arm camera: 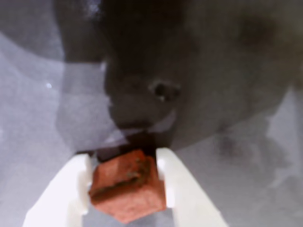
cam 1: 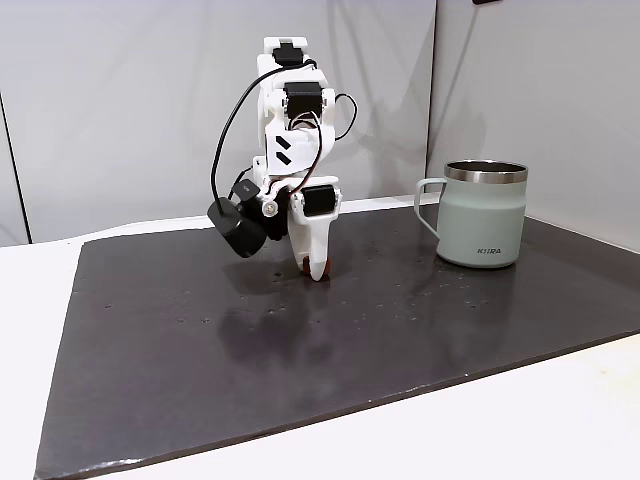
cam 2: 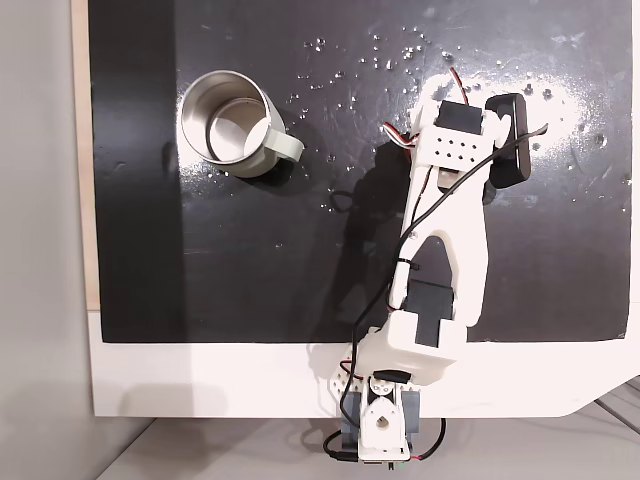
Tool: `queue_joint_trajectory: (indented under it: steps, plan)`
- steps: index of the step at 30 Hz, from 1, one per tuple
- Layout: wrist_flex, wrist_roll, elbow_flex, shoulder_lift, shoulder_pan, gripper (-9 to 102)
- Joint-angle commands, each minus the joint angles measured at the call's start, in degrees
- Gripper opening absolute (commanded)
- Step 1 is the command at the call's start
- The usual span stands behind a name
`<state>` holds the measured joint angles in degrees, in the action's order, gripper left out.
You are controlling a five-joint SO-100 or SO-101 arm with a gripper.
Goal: Grasp a cube and put it in the cup.
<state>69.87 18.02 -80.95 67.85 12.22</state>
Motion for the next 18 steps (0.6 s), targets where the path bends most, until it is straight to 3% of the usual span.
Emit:
queue_joint_trajectory:
  steps: [1, 7, 18]
  plan:
    - [-0.2, -0.3, 2.2, 0.2, -0.8, 7]
    - [-0.2, -0.5, 2.6, 0.3, -0.8, 0]
    - [0.8, -1.0, 2.7, 4.7, -1.1, 0]
